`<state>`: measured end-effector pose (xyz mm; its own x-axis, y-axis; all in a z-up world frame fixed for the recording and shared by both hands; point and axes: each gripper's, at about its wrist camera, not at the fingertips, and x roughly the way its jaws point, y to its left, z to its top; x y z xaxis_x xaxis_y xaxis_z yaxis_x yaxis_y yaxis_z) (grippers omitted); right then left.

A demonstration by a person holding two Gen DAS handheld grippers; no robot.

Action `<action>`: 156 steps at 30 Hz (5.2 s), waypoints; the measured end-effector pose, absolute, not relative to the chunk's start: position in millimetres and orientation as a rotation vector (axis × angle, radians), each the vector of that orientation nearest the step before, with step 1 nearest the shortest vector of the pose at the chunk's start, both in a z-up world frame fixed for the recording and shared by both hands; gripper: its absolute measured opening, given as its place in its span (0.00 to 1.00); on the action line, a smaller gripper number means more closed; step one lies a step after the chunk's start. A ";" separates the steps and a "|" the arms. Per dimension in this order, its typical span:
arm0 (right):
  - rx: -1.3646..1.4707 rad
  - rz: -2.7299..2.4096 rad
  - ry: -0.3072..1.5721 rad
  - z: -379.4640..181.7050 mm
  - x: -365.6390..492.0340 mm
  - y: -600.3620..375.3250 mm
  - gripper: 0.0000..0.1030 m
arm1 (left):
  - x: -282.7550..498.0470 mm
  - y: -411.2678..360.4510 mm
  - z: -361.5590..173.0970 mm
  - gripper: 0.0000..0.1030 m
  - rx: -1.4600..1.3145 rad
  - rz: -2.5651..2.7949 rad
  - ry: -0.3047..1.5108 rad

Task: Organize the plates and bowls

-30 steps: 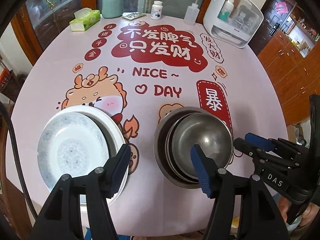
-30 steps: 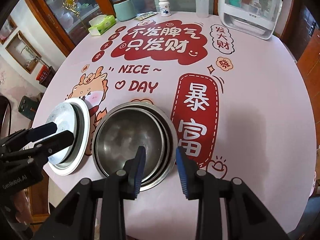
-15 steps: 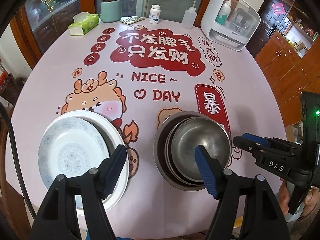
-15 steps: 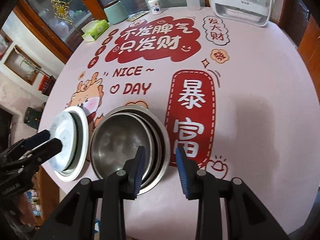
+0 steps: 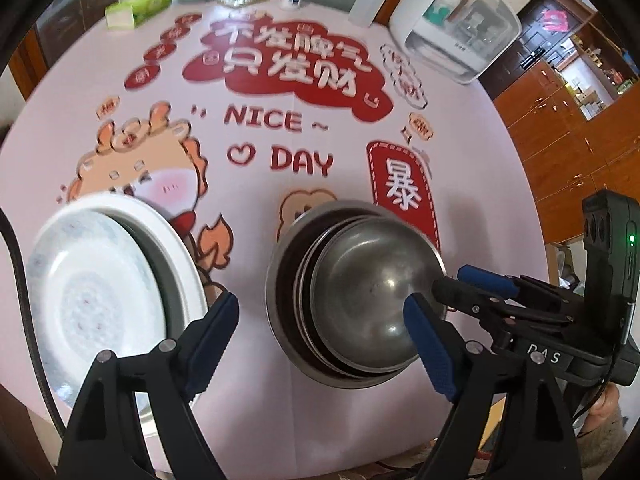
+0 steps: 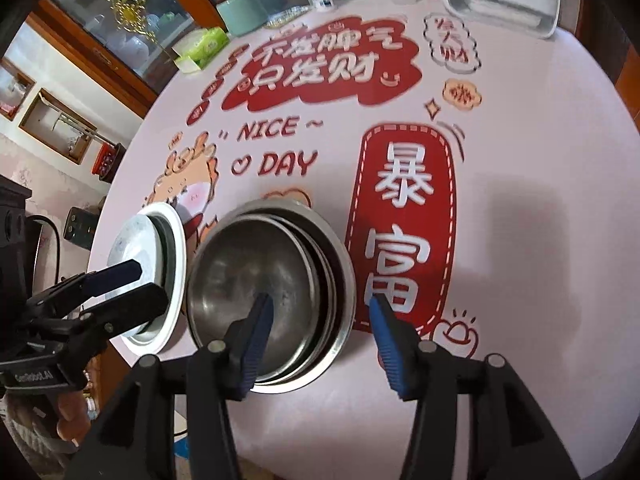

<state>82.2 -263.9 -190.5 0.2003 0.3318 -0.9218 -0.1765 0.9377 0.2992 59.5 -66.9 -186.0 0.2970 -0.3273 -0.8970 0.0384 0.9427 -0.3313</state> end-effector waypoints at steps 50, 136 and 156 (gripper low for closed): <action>0.155 0.426 1.424 -190.9 78.3 -268.0 0.26 | 64.0 -76.3 -209.0 0.39 -0.253 -0.245 1.375; 0.100 0.375 1.238 -145.0 14.3 -40.3 0.32 | 5.6 140.7 -145.4 0.77 -0.160 -0.221 1.183; 0.131 0.288 1.076 -68.6 -7.5 -124.3 0.41 | -16.8 56.6 -61.3 0.99 -0.101 -0.175 1.027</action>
<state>-7.5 -124.3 -68.6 0.4419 0.2949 -0.8472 -0.1681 0.9549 0.2447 -16.8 56.6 -61.3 0.5052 -0.1921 -0.8414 0.0975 0.9814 -0.1656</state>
